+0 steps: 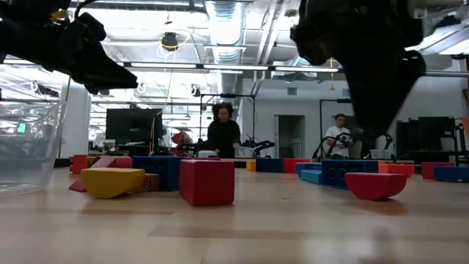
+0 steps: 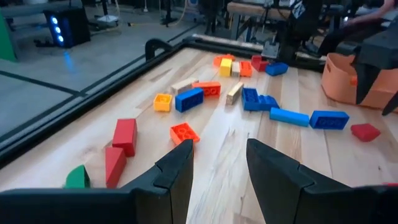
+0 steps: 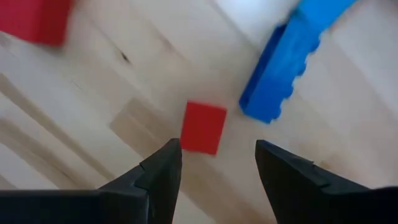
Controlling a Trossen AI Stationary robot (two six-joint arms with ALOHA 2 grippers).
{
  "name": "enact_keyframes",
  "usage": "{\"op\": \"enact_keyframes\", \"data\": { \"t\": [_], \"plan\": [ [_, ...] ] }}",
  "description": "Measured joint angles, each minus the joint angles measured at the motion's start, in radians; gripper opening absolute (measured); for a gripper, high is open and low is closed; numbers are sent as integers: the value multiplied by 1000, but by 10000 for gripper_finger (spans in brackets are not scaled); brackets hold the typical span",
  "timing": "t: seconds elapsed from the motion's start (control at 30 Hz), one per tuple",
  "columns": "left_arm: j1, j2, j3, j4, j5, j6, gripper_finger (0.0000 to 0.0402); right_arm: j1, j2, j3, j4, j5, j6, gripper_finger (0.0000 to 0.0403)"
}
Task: Sort blocks by size
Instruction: Put the small red block into the transparent bin
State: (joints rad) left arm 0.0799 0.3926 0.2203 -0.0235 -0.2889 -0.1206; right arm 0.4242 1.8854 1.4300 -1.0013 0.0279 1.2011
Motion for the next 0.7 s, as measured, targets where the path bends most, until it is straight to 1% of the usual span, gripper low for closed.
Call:
{"op": "enact_keyframes", "data": {
  "t": [0.13, 0.37, 0.57, 0.7],
  "plan": [
    [0, 0, 0, -15, 1, -14, 142, 17, 35, 46, -34, -6, 34, 234],
    [0, 0, 0, -9, 1, -2, 142, 42, 135, 68, -35, -10, 48, 234],
    [0, 0, 0, -3, 1, 18, 142, 45, 132, 74, -16, 17, 103, 234],
    [0, 0, 0, 1, 1, 25, 142, 39, 132, 57, 4, 31, 108, 234]
  ]
}}
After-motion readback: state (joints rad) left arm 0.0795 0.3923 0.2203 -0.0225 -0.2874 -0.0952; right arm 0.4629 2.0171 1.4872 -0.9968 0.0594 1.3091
